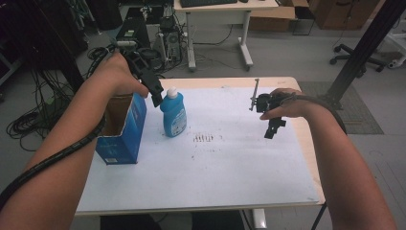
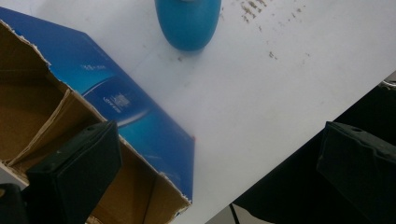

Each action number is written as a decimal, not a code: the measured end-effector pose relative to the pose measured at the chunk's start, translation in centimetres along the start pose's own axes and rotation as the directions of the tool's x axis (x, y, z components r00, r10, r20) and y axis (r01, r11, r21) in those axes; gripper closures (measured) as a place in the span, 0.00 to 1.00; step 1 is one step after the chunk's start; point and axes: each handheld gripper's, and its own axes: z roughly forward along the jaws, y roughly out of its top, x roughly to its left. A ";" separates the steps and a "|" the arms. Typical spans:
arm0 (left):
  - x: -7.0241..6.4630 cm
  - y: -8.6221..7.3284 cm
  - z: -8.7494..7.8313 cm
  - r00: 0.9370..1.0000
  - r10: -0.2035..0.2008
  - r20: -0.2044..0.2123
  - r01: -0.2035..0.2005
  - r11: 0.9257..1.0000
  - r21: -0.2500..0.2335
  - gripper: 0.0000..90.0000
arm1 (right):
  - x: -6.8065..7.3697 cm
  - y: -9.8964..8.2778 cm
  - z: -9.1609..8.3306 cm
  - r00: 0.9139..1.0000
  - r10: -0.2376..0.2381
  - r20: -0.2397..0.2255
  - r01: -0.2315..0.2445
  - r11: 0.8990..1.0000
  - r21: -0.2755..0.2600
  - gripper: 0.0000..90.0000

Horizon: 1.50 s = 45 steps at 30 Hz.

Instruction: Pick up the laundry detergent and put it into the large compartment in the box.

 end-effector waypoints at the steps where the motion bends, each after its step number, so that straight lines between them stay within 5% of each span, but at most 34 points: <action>1: -0.1 -0.1 0.1 1.000 -0.001 0.005 0.001 1.000 0.004 0.00 | 0.1 0.0 -0.1 1.000 0.000 0.002 0.000 1.000 -0.002 0.05; 17: -0.7 0.7 0.0 1.000 0.008 -0.003 -0.008 1.000 -0.004 0.00 | 0.4 -0.5 -0.3 1.000 0.004 0.007 -0.004 1.000 -0.012 0.05; 45: -0.7 5.2 1.8 1.000 -0.005 0.002 0.005 1.000 -0.014 0.00 | 0.7 -0.4 -0.3 1.000 -0.004 0.018 0.005 0.999 -0.034 0.05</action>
